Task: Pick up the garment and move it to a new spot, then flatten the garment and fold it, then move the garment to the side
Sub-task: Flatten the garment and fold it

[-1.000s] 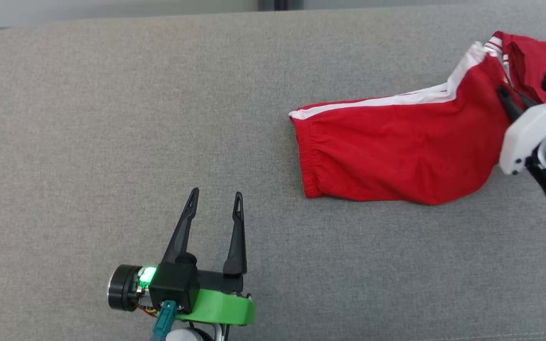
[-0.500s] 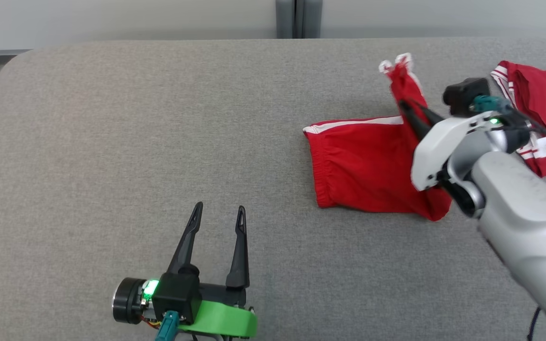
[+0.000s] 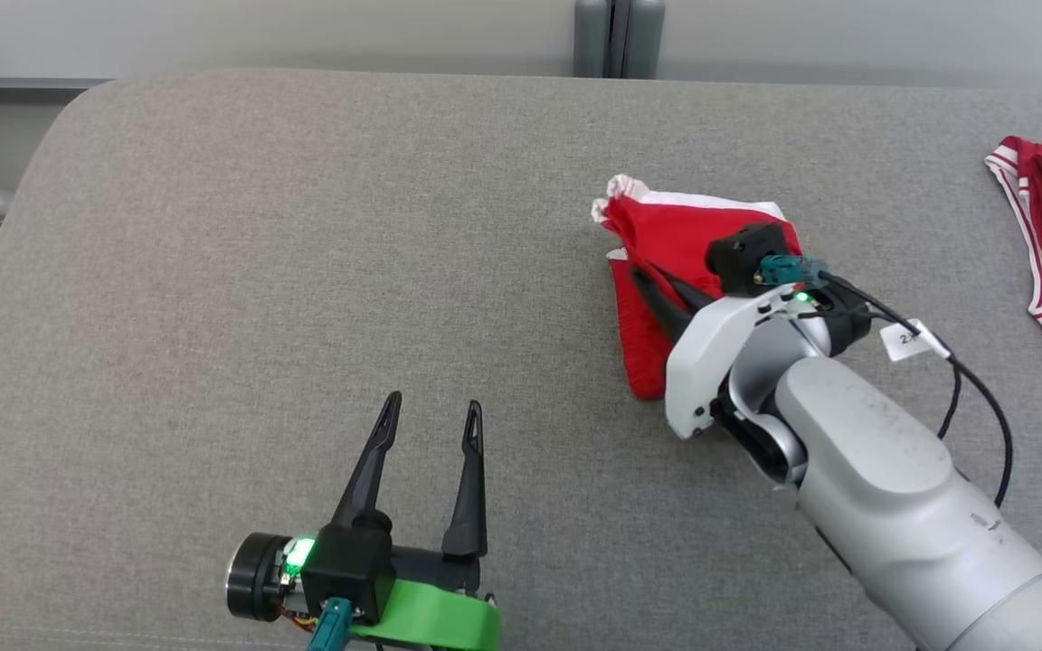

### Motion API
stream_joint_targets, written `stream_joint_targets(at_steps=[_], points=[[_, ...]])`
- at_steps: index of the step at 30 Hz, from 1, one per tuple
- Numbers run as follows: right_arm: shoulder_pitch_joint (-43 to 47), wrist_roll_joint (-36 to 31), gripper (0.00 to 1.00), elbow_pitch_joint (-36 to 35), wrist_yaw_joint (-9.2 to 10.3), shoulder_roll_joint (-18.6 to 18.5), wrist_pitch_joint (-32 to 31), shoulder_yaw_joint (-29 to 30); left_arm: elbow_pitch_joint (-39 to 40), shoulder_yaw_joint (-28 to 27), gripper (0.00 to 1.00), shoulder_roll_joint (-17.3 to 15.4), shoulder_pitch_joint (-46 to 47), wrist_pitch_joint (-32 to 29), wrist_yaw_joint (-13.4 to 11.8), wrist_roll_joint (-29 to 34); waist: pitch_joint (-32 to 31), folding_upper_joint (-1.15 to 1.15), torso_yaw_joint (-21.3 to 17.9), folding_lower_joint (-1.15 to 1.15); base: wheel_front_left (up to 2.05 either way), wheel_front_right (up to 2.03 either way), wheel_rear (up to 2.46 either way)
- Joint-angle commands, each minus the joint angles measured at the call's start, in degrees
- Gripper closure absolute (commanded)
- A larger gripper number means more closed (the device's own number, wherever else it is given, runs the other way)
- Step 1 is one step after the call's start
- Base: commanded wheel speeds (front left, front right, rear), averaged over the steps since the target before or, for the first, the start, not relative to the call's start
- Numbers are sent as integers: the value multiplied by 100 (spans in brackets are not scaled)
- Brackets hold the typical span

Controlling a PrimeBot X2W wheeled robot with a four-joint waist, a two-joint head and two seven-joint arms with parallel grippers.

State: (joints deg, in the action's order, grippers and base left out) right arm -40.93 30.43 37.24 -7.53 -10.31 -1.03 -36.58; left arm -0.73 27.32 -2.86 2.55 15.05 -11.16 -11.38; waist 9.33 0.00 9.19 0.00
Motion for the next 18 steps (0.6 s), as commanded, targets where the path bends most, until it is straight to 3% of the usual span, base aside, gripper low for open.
stream_joint_targets(at_steps=[1, 2, 7, 18], points=[[127, -28, 53, -18, 10, 68, -16, 8, -1, -8, 0, -10, -8, 16, -33, -42, 20, 0, 5, 0, 0, 0, 0], [132, -4, 0, -36, 10, 116, 33, 30, 4, -7, 0, -10, 4, 16, -42, -51, 29, 0, 4, 0, 0, 0, 0], [170, 427, 0, -431, 10, 227, 372, 172, 17, -35, 0, -10, 42, 16, -56, -67, 65, 0, -61, 0, 0, 0, 0], [658, 1219, 0, -1037, 9, -889, 749, 926, 48, -131, 0, -11, -35, 16, -60, -5, -45, 0, -414, 0, 0, 0, 0]])
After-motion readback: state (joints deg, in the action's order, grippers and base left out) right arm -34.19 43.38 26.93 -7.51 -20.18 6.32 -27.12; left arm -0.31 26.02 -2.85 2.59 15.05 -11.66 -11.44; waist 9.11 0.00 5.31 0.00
